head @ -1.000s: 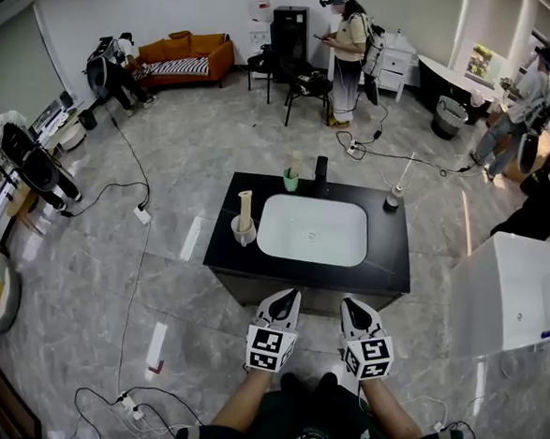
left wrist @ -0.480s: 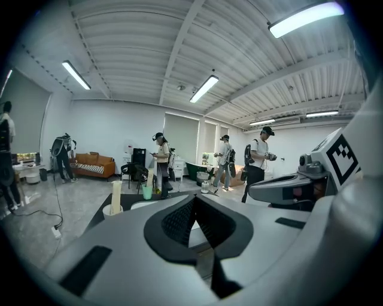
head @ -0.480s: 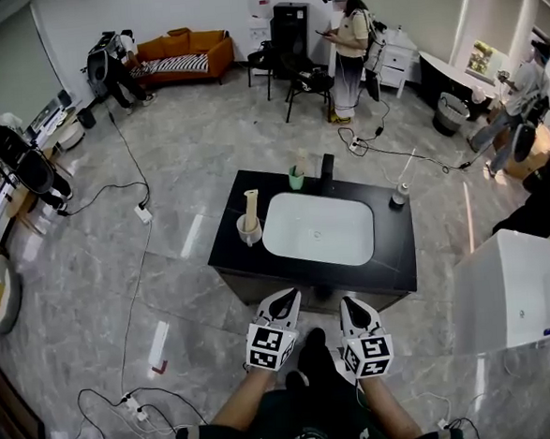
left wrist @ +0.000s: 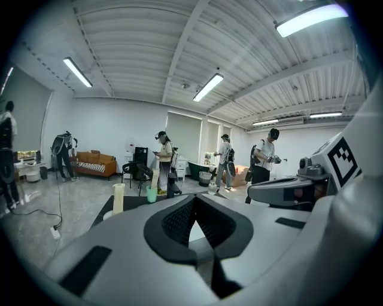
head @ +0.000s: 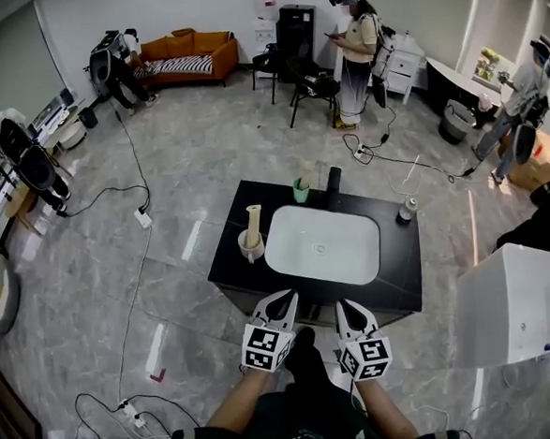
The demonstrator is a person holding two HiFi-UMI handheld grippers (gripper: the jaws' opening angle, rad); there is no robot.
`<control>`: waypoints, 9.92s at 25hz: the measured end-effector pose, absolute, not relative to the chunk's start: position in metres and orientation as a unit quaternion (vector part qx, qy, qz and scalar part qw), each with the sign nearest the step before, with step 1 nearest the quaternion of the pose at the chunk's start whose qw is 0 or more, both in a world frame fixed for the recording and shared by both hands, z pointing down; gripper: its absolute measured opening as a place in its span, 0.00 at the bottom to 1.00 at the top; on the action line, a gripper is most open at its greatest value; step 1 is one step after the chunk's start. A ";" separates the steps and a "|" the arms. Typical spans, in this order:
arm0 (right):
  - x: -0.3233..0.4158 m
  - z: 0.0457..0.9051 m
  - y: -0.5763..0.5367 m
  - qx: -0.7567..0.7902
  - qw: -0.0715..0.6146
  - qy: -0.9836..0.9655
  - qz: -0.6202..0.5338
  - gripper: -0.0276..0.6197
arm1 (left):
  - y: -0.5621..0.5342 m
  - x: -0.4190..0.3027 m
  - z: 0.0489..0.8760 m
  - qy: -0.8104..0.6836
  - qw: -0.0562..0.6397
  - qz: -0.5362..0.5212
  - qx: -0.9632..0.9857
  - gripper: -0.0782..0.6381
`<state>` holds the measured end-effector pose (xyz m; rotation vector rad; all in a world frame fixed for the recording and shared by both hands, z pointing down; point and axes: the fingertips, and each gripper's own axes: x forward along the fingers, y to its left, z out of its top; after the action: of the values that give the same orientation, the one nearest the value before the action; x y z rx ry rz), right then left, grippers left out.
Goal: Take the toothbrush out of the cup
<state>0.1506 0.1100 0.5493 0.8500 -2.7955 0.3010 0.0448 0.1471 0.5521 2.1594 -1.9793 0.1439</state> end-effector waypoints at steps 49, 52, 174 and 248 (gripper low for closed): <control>-0.070 0.556 -0.164 0.315 0.121 -0.935 0.112 0.11 | -0.127 -0.140 0.542 -0.626 0.127 0.053 0.768 0.12; -0.082 0.557 -0.174 0.320 0.122 -0.933 0.108 0.15 | -0.131 -0.148 0.541 -0.623 0.128 0.052 0.770 0.12; 0.298 0.667 -0.173 0.365 0.359 -0.813 0.279 0.15 | -0.189 0.131 0.590 -0.386 0.146 0.126 0.902 0.12; 0.217 0.710 -0.190 0.430 0.296 -0.817 0.246 0.12 | -0.127 0.027 0.575 -0.484 0.143 0.110 0.856 0.12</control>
<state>0.2172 -0.1904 0.7098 1.1435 -2.1726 0.6546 0.0267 -0.1268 0.5751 2.4689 -1.3956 0.3174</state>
